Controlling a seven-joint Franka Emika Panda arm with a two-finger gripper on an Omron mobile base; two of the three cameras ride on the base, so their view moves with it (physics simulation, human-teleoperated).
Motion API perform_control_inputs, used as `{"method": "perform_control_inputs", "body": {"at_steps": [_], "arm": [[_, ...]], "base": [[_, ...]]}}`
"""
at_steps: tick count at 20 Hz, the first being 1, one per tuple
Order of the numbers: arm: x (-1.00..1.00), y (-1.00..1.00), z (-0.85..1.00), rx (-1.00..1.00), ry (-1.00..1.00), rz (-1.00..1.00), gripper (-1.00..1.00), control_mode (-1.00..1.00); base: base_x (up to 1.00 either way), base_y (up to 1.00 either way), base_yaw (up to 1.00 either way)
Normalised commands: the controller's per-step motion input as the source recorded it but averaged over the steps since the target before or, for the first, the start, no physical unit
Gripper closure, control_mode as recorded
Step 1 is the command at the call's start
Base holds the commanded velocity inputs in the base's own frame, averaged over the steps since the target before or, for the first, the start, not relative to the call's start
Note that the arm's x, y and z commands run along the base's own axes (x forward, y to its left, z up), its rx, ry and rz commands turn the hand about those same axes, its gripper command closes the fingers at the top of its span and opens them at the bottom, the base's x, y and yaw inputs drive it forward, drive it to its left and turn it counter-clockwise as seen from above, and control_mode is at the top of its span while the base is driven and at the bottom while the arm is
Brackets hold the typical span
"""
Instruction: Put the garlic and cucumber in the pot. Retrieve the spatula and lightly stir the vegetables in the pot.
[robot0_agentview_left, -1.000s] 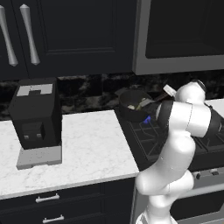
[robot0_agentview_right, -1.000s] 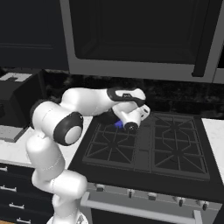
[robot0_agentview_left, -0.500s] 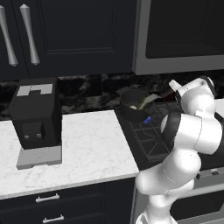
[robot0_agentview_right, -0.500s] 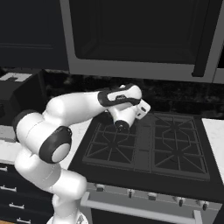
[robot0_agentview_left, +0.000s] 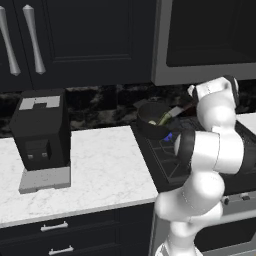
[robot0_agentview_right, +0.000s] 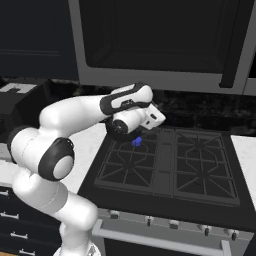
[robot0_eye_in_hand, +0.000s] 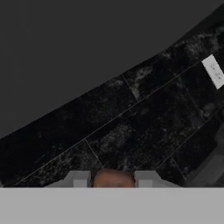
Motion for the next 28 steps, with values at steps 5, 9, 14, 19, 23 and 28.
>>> {"method": "perform_control_inputs", "body": {"at_steps": [5,9,14,19,23,28], "arm": [[0.20,0.56,-0.12,0.00,0.09,-0.01,1.00,-1.00],[0.35,0.35,-0.15,0.00,0.00,0.00,1.00,-1.00],[0.55,0.09,-0.42,0.00,0.00,0.00,1.00,-1.00],[0.49,0.21,-0.51,0.00,0.00,0.04,1.00,-1.00],[0.33,0.41,-0.33,0.00,0.00,0.04,1.00,-1.00],[-0.08,0.26,-0.05,-0.13,0.00,-0.01,1.00,-1.00]], "base": [[0.00,0.00,0.00],[0.00,0.00,0.00],[0.00,0.00,0.00],[0.00,0.00,0.00],[0.00,0.00,0.00],[0.00,0.00,0.00]]}}
